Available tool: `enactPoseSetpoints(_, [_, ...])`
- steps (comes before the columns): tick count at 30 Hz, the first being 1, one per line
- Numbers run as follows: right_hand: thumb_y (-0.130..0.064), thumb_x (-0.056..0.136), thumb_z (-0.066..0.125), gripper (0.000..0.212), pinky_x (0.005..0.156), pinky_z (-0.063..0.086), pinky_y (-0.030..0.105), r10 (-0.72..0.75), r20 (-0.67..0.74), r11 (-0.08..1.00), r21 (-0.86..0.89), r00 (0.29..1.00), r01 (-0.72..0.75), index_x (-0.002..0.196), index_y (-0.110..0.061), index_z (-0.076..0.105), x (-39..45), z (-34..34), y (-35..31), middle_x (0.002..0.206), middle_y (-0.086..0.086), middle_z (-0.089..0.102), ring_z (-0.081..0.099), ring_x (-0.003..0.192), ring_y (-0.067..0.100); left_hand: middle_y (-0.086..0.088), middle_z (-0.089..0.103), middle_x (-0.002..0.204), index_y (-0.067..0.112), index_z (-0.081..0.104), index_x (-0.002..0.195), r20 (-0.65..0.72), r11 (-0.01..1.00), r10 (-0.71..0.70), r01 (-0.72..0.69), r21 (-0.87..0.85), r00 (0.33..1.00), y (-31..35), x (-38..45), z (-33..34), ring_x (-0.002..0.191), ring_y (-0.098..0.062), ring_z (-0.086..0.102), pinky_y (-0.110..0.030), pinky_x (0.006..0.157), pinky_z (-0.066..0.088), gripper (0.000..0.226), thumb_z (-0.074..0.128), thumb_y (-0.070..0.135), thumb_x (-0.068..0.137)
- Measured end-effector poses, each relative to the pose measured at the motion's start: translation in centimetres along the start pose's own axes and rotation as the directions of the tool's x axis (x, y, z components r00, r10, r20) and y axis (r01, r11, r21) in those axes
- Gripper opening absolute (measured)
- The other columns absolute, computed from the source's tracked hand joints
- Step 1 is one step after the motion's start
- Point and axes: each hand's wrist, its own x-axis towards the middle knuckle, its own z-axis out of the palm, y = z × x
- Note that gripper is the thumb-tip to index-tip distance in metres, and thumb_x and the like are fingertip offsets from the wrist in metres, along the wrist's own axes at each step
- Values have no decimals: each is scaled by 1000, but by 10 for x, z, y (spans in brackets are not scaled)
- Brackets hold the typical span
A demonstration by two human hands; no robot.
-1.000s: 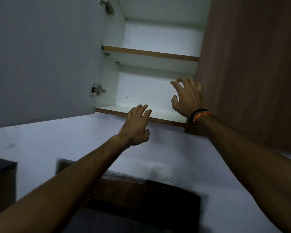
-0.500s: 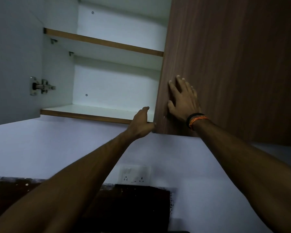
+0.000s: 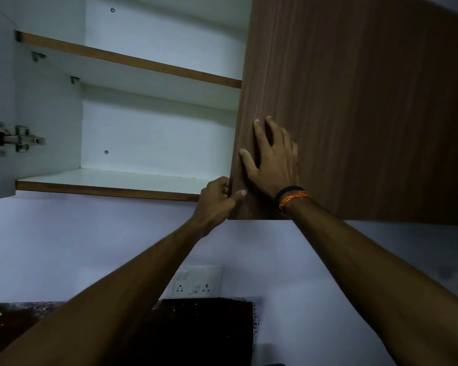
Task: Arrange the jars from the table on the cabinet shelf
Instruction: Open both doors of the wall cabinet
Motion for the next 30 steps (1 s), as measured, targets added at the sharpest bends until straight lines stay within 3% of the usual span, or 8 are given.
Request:
enactPoseSetpoints(7, [-70,86,53,99,119,22,54,144,-180,990,31,973,-141,160,-15,16,0,-32,-31,167,12,14,17,152,32,11,65,81,17,63,99,36,974,207,-209,89,978,23,-31,5,74,-5,62,-12,65,48,21,73,33,90])
enactPoseSetpoints(12, [-35,83,63,94,115,30,53,155,-210,988,18,965,-155,160,-12,13,-6,-68,-26,166,13,15,21,151,34,7,69,91,12,65,106,83,941,338,-339,1,937,46,-56,14,88,-14,68,-25,80,58,22,71,28,91])
enactPoseSetpoints(17, [-32,82,64,95,115,37,49,126,-224,991,83,967,-110,160,-10,13,-24,-103,-12,167,13,14,26,151,31,-2,73,109,9,62,120,133,926,371,-354,-134,919,69,-76,31,104,-18,68,-39,91,59,32,69,25,93])
enactPoseSetpoints(21, [-30,81,67,97,109,45,50,113,-233,987,138,966,-82,160,-10,14,-38,-132,5,166,11,17,38,145,29,1,71,114,11,58,128,190,901,412,-368,-228,891,90,-88,49,108,-14,66,-33,94,57,40,67,20,90])
enactPoseSetpoints(24, [-30,81,67,98,99,54,44,106,-220,988,134,970,-78,160,-13,12,-49,-154,18,165,9,23,60,124,24,6,69,114,14,54,133,222,880,450,-386,-278,865,105,-96,64,108,-8,65,-23,92,55,50,63,21,84])
enactPoseSetpoints(26, [-32,82,65,96,88,58,36,124,-221,987,124,967,-98,160,-15,12,-56,-171,28,157,12,40,66,87,5,7,66,124,17,47,142,257,867,472,-391,-311,843,117,-101,75,115,-8,62,-26,96,55,62,63,22,82])
enactPoseSetpoints(28, [-32,82,63,94,80,58,24,146,-229,984,132,962,-118,160,-16,13,-64,-186,39,134,16,60,53,65,-8,7,58,139,21,35,151,297,853,498,-399,-336,815,130,-106,88,125,-7,56,-27,102,51,76,64,23,81])
enactPoseSetpoints(30, [-29,84,63,91,69,51,10,158,-248,981,153,956,-122,160,-14,16,-70,-197,48,96,-2,64,49,57,-6,4,43,154,24,15,159,336,845,519,-412,-341,786,142,-110,101,134,-7,47,-24,106,46,93,64,24,80])
